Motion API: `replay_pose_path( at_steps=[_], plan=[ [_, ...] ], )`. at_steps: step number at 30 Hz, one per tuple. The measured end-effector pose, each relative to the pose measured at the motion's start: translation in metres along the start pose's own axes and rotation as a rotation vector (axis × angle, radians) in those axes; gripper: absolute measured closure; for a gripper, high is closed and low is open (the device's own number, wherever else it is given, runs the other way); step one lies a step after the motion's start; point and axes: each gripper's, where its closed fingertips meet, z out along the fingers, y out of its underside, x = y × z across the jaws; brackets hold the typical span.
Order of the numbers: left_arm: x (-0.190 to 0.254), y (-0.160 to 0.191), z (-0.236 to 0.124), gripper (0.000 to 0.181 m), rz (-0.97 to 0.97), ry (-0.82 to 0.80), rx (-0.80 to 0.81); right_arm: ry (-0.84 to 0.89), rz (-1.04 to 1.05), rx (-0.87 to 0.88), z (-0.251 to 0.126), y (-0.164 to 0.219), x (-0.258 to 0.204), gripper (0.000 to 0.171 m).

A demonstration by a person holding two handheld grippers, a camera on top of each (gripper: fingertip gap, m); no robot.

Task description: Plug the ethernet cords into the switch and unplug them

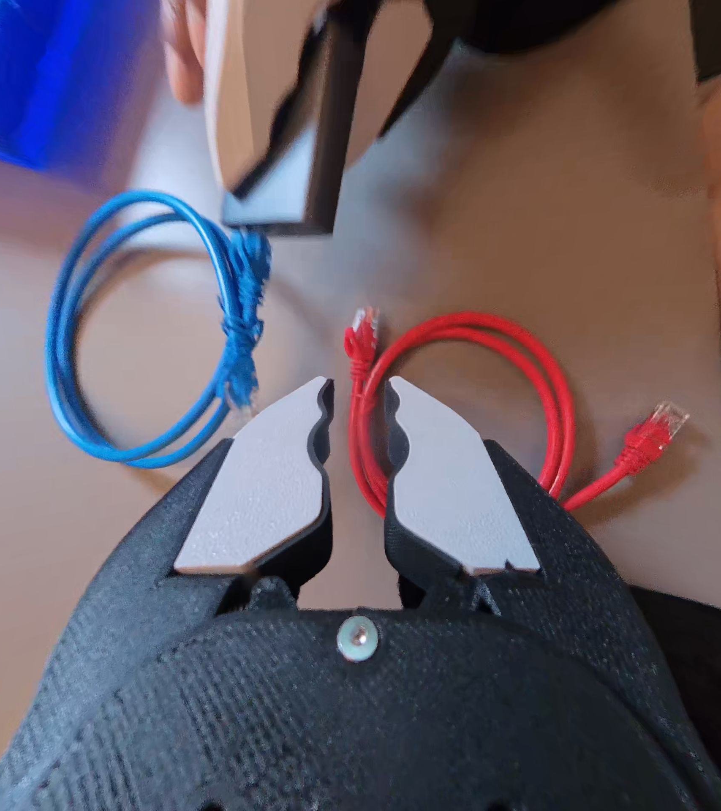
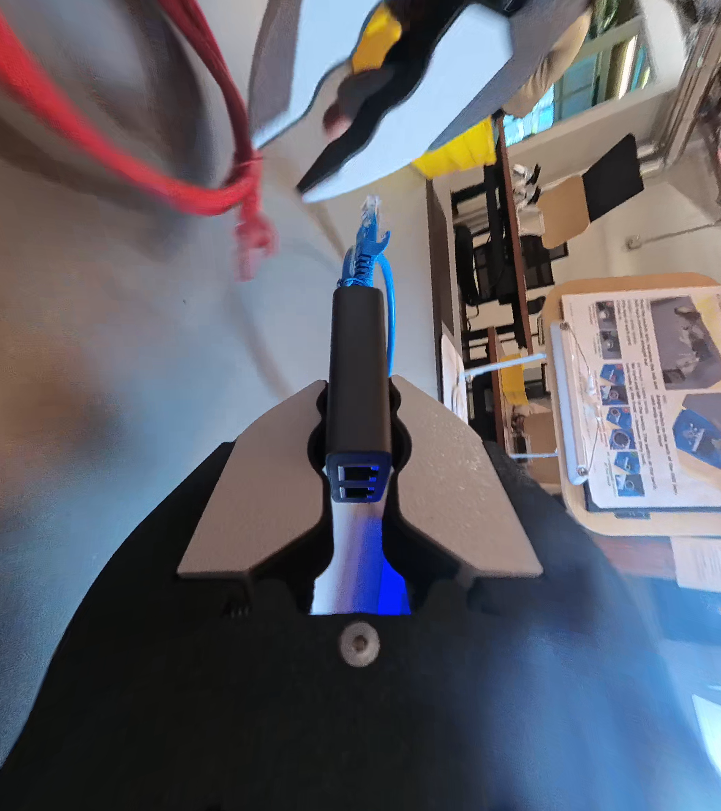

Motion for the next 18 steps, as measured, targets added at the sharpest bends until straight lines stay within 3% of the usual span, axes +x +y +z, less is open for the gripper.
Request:
replay_pose_path(
  at_steps=[1, 4, 10, 14, 18],
  plan=[
    [-0.003, -0.010, -0.005, 0.158, 0.020, -0.029, 0.048, -0.009, -0.017, -0.036, 0.002, 0.004, -0.001, 0.149],
    [-0.007, -0.042, -0.012, 0.151, 0.150, -0.143, 0.168, -0.055, 0.019, -0.054, 0.007, -0.003, -0.006, 0.149],
    [-0.017, -0.059, 0.005, 0.159, 0.370, -0.347, 0.159, -0.128, 0.235, -0.012, 0.011, -0.027, -0.002, 0.149],
    [-0.019, -0.072, -0.016, 0.161, 0.315, -0.309, 0.343, -0.110, 0.420, 0.130, -0.002, -0.039, 0.017, 0.146],
    [-0.035, -0.083, -0.058, 0.161, 0.173, -0.271, 0.629, -0.008, 0.610, 0.211, -0.022, -0.019, 0.054, 0.135]
  ],
)
